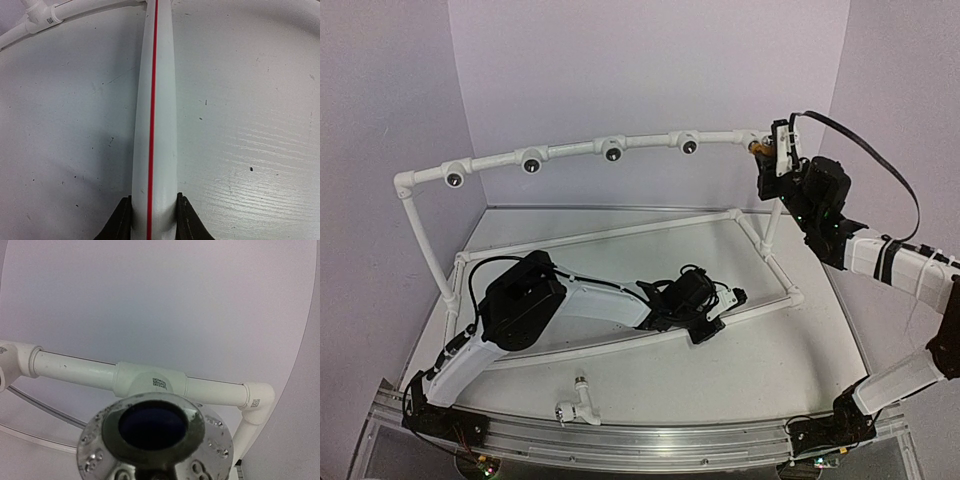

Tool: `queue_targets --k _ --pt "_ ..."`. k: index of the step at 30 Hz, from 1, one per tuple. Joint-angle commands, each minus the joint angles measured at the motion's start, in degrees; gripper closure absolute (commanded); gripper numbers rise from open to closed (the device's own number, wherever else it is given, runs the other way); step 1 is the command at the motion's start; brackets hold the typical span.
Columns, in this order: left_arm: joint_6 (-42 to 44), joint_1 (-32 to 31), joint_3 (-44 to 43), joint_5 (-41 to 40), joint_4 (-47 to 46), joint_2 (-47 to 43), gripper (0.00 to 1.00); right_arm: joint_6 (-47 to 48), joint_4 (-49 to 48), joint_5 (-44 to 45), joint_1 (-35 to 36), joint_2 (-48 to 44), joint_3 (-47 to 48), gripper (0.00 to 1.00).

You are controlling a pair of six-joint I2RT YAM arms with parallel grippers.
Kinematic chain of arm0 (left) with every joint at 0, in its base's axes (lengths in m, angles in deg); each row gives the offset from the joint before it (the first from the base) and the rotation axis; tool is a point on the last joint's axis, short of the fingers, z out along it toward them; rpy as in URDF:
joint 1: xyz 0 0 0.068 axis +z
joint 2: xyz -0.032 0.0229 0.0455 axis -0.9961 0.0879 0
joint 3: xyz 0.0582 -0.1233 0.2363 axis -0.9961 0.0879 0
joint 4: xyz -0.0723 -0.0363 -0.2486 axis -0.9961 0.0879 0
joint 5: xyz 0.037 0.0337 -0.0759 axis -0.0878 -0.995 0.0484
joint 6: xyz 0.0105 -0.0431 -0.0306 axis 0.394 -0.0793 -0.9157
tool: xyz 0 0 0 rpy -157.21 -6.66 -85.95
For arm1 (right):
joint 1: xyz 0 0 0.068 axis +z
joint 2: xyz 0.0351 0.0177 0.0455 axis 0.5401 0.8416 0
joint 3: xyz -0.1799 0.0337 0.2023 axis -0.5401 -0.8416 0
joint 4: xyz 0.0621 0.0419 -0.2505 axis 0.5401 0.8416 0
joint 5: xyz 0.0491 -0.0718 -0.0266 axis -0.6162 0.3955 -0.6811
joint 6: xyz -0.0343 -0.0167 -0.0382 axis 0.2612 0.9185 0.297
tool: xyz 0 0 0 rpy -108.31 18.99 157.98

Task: Install the water faucets
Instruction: Screw the water faucet onto the adaptor.

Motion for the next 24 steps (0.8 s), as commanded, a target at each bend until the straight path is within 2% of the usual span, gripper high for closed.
queue_targets --k 1,24 --pt "-2.4 -4.3 3.6 3.1 18.7 6.4 1.0 -4.9 0.8 8.6 -4.7 1.8 -0.7 1.0" --pt "-2.1 -4.5 3.3 3.0 19.0 6.6 1.0 -19.7 1.7 8.2 -4.8 3.9 -2.2 1.0"
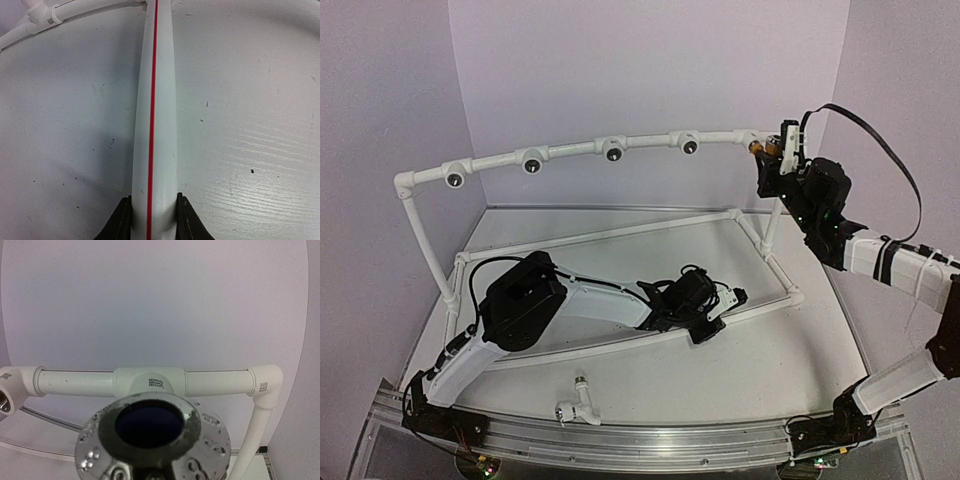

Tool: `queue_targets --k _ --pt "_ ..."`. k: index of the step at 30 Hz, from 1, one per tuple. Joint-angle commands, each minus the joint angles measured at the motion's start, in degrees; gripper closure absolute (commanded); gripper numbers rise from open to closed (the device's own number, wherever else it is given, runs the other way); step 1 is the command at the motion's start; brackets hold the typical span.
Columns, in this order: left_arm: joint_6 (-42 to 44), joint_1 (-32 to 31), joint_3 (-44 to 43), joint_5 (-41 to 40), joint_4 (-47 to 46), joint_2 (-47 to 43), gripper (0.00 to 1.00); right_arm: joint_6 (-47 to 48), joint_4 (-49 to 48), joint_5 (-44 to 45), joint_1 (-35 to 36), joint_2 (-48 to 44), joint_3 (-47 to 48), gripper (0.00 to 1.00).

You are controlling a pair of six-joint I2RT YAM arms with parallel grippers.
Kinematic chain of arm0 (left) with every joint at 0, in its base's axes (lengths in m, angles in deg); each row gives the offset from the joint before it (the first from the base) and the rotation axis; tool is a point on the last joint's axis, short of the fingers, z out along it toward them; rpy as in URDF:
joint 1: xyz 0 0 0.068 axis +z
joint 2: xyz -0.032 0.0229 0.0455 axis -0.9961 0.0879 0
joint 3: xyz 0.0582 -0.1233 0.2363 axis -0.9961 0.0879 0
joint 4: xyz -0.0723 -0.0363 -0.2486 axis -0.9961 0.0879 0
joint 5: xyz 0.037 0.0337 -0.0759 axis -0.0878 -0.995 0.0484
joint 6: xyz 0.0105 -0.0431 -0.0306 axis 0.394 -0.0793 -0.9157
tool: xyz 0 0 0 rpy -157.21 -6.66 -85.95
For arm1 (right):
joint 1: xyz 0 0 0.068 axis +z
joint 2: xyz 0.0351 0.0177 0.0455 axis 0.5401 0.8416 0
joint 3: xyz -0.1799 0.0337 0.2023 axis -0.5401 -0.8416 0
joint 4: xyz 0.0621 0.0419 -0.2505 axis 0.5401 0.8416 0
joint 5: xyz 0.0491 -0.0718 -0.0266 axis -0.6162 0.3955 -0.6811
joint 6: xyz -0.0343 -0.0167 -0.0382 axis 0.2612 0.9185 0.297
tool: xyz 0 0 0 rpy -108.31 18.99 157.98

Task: Install the water faucets
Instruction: Screw the water faucet onto the adaptor.

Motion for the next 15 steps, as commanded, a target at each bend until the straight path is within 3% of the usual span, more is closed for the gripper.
queue_targets --k 1,15 --pt "-2.1 -4.4 3.6 3.4 19.0 6.4 1.0 -8.7 2.9 8.8 -4.3 3.7 -1.7 1.0" --pt "-2.0 -4.5 3.4 3.4 19.3 6.6 1.0 -18.5 2.7 7.8 -4.3 5.4 -2.3 1.0"
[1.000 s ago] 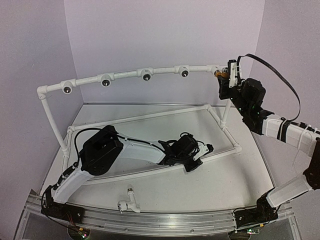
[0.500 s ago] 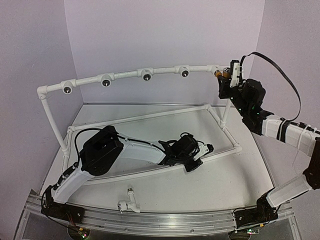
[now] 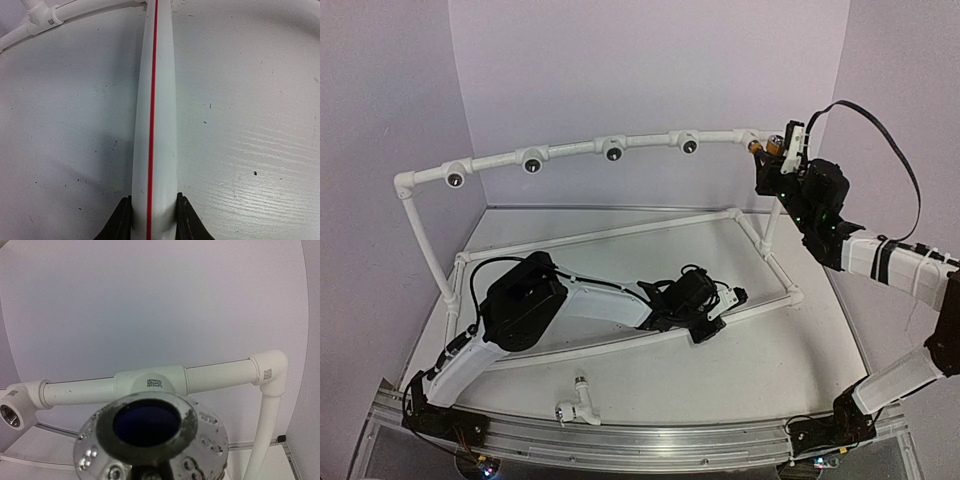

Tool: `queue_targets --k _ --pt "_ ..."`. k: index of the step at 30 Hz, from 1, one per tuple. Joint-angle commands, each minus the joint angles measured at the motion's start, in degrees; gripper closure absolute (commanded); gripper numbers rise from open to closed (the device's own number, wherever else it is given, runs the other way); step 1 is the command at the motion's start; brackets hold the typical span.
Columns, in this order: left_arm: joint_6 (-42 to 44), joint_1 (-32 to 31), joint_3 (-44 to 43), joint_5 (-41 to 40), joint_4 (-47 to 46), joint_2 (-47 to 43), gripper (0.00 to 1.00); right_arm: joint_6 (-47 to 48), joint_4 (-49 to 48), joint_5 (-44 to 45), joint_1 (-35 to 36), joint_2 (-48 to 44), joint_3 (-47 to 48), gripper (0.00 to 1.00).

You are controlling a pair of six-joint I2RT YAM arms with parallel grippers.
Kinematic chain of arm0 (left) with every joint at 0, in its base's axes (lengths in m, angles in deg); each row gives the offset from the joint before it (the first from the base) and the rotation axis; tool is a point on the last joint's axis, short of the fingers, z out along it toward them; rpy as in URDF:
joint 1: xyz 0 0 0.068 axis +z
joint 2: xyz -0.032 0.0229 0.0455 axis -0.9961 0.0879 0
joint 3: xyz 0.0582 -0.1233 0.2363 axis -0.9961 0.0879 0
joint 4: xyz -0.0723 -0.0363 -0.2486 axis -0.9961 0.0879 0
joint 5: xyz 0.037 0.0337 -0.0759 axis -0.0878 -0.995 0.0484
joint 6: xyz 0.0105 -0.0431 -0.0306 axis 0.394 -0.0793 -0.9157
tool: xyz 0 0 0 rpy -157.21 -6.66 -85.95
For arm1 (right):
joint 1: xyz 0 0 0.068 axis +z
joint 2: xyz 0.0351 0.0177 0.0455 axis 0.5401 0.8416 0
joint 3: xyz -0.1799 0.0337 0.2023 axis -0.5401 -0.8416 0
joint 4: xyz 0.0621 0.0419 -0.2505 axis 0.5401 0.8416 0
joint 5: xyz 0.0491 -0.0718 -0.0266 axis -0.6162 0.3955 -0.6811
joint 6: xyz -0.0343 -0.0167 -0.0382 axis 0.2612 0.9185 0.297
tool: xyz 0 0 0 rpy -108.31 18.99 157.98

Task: Install the water faucets
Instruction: Screw the water faucet onto the adaptor.

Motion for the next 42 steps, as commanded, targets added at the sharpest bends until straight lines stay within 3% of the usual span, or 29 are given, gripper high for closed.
queue_targets --k 1,42 --pt "-2.0 -4.5 3.8 3.7 19.4 6.3 1.0 -11.3 4.6 7.7 -4.3 4.3 -2.0 1.0" --pt "-1.6 -4.8 2.2 3.9 20.5 7.4 1.0 -38.8 3.4 5.6 -4.2 6.2 -4.2 1.0"
